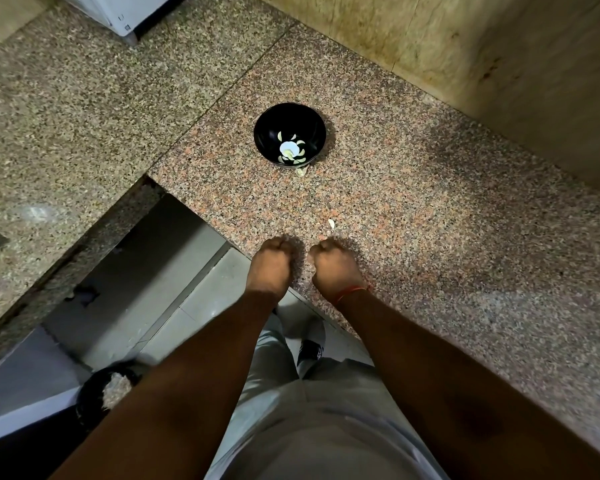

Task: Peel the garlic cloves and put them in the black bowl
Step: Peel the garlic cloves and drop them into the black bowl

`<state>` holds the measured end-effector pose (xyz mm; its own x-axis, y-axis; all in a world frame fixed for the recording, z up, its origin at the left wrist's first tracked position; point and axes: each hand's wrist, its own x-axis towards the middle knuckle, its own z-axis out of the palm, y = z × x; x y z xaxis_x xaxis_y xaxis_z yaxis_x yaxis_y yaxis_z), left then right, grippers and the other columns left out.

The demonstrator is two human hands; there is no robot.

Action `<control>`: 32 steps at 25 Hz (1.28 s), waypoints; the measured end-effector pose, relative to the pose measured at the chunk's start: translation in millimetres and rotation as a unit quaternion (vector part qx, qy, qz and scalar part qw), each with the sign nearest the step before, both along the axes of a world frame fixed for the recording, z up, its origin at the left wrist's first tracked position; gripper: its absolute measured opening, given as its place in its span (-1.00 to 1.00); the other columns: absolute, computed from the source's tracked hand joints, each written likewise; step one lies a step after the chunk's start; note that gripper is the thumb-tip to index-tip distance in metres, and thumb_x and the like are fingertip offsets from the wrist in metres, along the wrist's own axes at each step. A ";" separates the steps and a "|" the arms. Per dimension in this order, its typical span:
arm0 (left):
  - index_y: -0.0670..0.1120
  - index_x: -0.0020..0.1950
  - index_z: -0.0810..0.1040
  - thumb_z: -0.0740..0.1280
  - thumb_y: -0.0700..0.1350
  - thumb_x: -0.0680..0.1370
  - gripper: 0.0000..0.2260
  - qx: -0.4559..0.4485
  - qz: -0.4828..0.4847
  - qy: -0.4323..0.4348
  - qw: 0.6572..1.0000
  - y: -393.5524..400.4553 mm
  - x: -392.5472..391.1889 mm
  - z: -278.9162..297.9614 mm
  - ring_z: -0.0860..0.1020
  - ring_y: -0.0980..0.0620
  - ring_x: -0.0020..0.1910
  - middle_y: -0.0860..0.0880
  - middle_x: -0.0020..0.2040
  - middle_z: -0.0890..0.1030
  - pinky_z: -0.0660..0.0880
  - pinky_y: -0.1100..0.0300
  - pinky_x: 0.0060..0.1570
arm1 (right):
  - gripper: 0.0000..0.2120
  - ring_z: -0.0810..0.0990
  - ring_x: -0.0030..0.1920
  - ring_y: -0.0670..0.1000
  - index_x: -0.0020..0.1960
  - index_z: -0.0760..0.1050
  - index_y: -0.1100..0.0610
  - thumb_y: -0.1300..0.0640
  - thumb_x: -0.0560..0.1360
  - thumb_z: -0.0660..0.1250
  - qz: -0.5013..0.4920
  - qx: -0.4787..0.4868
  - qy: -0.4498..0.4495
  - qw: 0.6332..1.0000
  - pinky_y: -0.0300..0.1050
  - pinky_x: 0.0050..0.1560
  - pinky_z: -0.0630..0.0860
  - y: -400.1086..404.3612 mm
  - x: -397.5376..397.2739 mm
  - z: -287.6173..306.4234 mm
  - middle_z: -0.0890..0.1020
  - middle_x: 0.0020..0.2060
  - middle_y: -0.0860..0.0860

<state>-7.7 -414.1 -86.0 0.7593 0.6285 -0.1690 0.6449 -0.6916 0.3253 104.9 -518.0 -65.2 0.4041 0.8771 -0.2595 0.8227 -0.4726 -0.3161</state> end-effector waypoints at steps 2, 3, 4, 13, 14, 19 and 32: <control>-0.17 0.20 0.62 0.37 -0.37 0.52 -0.72 0.003 0.011 -0.005 1.000 -1.2 -3.4 -1.4 0.62 -0.10 0.01 -0.16 0.11 0.64 0.58 0.10 0.04 | -0.73 0.58 -0.01 0.04 0.01 0.60 0.13 0.40 0.42 0.29 -0.062 0.030 0.076 0.995 -0.01 0.09 0.60 -3.1 0.4 -4.2 0.64 -0.03 0.05; -0.16 0.17 0.64 0.38 -0.36 0.51 -0.74 -0.008 0.034 -0.021 0.999 -0.5 -7.3 -2.1 0.62 -0.08 -0.01 -0.16 0.09 0.66 0.56 0.13 0.03 | -0.75 0.61 -0.06 0.03 -0.08 0.61 0.13 0.42 0.40 0.30 -0.103 0.062 0.125 0.985 0.02 0.06 0.62 -3.4 1.9 -6.5 0.65 -0.09 0.03; -0.14 0.13 0.65 0.39 -0.35 0.51 -0.77 -0.027 0.071 -0.045 0.996 0.7 -11.7 -2.6 0.62 -0.07 -0.03 -0.15 0.07 0.66 0.55 0.15 0.02 | -0.75 0.63 -0.09 0.02 -0.14 0.61 0.13 0.44 0.40 0.29 -0.140 0.093 0.168 0.971 0.04 0.04 0.64 -2.7 3.4 -8.6 0.67 -0.14 0.01; -0.13 0.00 0.66 0.34 -0.33 0.53 -0.84 -0.113 0.193 -0.156 0.962 -1.4 -30.5 3.8 0.63 -0.10 -0.09 -0.12 -0.03 0.69 0.54 0.14 -0.04 | -0.74 0.67 -0.07 -0.10 -0.15 0.64 0.05 0.38 0.55 0.35 -0.293 0.136 0.330 0.887 -0.07 0.07 0.67 3.0 3.0 -6.6 0.69 -0.15 -0.11; -0.13 -0.03 0.66 0.34 -0.34 0.53 -0.84 -0.120 0.187 -0.155 0.963 -2.0 -31.0 5.0 0.62 -0.09 -0.10 -0.11 -0.05 0.69 0.54 0.14 -0.05 | -0.73 0.68 -0.07 -0.09 -0.15 0.64 0.04 0.38 0.55 0.36 -0.300 0.134 0.335 0.883 -0.06 0.06 0.68 2.0 4.1 -7.1 0.69 -0.15 -0.11; -0.10 -0.08 0.60 0.31 -0.27 0.57 -0.88 -0.101 0.114 -0.126 0.980 -2.8 -24.7 4.5 0.57 -0.09 -0.14 -0.10 -0.10 0.63 0.40 0.18 -0.16 | -0.73 0.68 0.01 -0.07 -0.15 0.63 0.11 0.45 0.52 0.32 -0.258 0.132 0.307 0.906 -0.08 0.09 0.66 -3.2 7.2 -9.3 0.70 -0.10 -0.03; -0.09 0.07 0.70 0.33 -0.33 0.53 -0.77 -0.086 0.099 -0.163 0.978 -0.8 -37.6 -7.4 0.60 -0.05 0.01 -0.08 0.07 0.64 0.44 0.28 0.10 | -0.88 0.62 -0.31 -0.11 -0.01 0.67 0.13 0.33 0.54 0.43 -0.390 0.158 0.420 0.804 -0.12 -0.20 0.68 -1.1 -0.6 -3.5 0.72 -0.04 -0.01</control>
<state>-45.3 -414.9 -93.4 0.6569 0.7520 -0.0540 0.6031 -0.4811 0.6363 104.3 -519.1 -68.7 0.6627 0.5169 -0.5419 -0.2520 -0.5275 -0.8113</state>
